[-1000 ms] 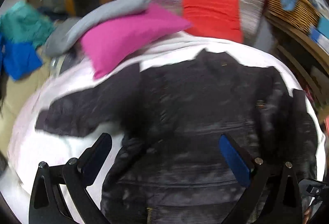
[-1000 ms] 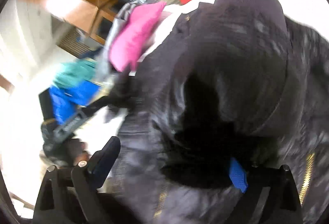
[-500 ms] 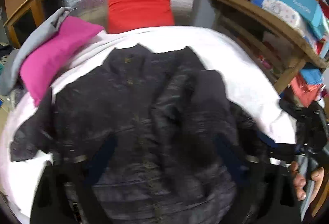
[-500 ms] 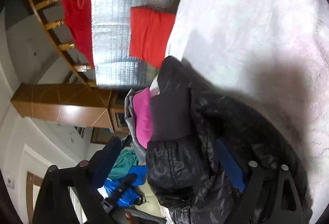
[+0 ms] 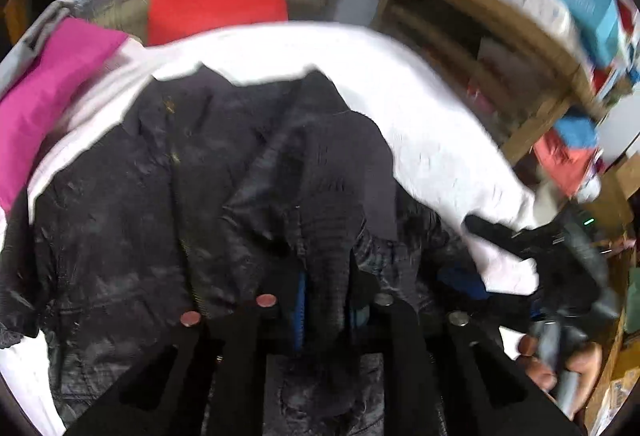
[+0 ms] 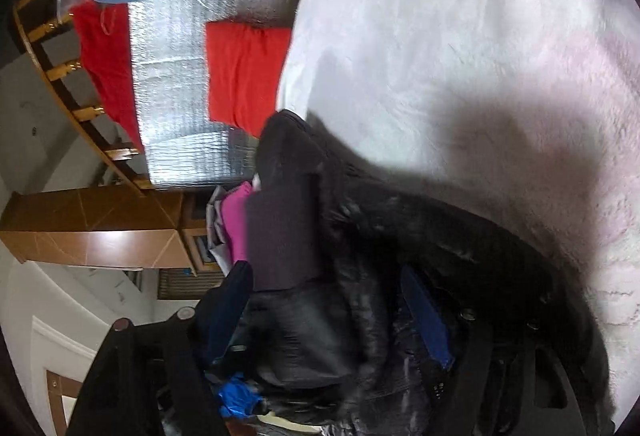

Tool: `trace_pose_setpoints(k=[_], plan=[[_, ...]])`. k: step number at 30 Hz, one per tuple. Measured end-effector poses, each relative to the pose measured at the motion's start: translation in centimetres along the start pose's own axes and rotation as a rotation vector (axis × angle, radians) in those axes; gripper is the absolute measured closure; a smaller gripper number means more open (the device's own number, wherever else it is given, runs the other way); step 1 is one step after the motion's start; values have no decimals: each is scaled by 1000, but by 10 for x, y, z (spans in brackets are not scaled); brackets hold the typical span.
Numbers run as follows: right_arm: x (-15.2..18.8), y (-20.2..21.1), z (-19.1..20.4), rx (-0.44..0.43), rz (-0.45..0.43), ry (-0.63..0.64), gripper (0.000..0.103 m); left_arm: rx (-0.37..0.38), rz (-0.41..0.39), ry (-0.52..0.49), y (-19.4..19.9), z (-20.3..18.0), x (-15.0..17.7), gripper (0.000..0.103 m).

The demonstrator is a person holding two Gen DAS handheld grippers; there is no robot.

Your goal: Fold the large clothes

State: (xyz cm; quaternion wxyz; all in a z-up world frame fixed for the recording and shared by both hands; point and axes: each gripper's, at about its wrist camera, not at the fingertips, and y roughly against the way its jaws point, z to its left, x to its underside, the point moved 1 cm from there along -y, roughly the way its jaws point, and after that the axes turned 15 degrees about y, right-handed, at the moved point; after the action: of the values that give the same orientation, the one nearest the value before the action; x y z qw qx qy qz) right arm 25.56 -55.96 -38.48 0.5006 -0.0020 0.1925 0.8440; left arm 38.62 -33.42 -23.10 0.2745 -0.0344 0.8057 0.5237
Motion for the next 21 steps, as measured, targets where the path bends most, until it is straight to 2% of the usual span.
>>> trace_pose_setpoints(k=[4, 8, 10, 13, 15, 17, 21], plan=[[-5, 1, -9, 21, 5, -1, 24, 23, -137, 113, 45, 56, -14, 88], [-4, -11, 0, 41, -11, 23, 24, -9, -233, 298, 85, 135, -17, 86], [-4, -14, 2, 56, -14, 31, 24, -29, -224, 378, 84, 168, -13, 80], [-5, -22, 5, 54, -3, 41, 24, -34, -146, 512, 70, 215, 5, 78], [-6, -26, 11, 59, -2, 73, 24, 12, -66, 603, 53, 241, 24, 78], [-8, -37, 17, 77, 18, 109, 24, 88, -40, 686, 40, 259, 39, 75], [-16, -60, 13, 103, 53, 108, 24, 149, -35, 770, 33, 278, 63, 55]])
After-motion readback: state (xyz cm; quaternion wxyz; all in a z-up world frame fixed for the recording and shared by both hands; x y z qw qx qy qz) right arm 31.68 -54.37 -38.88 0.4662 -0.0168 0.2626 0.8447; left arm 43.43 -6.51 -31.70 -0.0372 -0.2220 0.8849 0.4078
